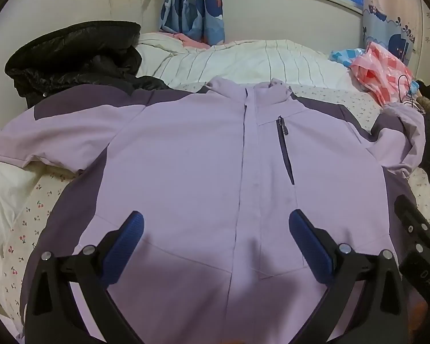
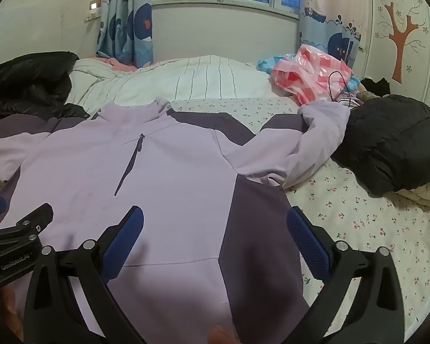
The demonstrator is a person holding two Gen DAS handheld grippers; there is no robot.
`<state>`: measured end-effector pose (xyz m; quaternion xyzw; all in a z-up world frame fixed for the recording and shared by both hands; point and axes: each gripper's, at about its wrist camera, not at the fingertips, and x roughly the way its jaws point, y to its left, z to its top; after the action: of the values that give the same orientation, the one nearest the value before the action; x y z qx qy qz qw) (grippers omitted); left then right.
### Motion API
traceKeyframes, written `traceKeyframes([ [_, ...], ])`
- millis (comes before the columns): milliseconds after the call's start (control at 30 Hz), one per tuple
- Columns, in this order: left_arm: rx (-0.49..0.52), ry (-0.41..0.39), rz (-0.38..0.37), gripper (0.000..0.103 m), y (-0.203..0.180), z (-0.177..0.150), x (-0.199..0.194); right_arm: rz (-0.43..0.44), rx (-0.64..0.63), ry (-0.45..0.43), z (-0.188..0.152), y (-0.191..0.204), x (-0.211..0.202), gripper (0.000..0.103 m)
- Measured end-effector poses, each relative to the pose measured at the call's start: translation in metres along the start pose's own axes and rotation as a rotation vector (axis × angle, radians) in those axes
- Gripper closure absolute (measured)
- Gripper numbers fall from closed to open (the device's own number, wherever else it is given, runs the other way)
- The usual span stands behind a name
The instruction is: Fold large clothes
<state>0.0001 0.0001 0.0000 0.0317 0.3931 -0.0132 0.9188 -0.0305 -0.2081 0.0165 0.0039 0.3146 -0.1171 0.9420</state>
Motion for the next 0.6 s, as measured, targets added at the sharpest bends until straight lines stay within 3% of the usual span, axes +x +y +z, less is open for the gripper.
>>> traceKeyframes([
  [600, 0.0, 0.0, -0.001, 0.005, 0.0003, 0.0003, 0.0, 0.02, 0.011, 0.012, -0.0004, -0.0012, 0.001, 0.006],
])
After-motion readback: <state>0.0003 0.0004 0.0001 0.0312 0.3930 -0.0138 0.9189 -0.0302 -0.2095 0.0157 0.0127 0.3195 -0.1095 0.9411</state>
